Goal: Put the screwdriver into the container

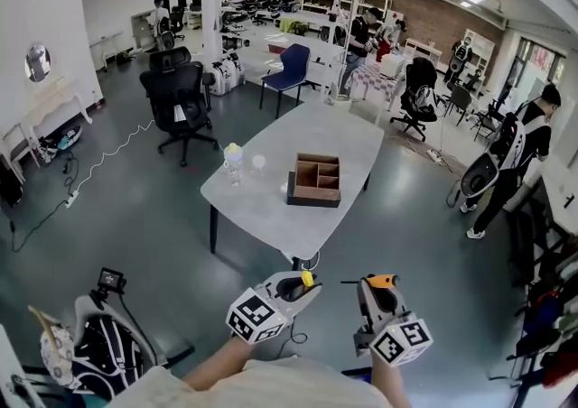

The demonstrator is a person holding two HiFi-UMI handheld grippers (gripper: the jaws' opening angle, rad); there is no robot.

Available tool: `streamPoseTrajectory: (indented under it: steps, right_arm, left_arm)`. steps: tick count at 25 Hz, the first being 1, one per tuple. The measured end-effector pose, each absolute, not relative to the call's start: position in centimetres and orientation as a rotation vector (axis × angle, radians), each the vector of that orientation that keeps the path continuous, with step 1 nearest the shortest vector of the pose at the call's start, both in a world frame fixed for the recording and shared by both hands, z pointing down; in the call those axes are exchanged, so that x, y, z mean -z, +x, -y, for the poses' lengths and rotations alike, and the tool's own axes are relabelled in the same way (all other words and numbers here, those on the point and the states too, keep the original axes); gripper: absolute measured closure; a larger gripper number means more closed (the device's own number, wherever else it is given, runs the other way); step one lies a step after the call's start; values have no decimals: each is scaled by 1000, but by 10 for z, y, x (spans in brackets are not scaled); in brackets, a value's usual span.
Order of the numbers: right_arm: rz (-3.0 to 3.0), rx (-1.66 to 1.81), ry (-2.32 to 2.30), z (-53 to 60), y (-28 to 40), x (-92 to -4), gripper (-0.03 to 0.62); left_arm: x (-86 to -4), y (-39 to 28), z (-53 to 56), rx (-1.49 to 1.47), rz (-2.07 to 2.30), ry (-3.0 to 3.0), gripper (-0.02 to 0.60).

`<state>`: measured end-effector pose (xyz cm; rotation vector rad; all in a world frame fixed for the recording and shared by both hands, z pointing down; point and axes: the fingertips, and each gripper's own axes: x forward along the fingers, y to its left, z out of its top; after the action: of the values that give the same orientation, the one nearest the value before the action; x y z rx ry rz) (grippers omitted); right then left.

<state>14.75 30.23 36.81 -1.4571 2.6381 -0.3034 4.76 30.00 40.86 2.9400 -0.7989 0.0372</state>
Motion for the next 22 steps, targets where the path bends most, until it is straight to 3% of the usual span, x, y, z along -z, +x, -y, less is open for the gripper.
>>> streamPoseTrajectory:
  steps: [22]
  right_arm:
    - [-2697, 364, -1452, -166, 178, -402, 510]
  left_arm:
    - [-433, 84, -158, -63, 838, 2876, 491]
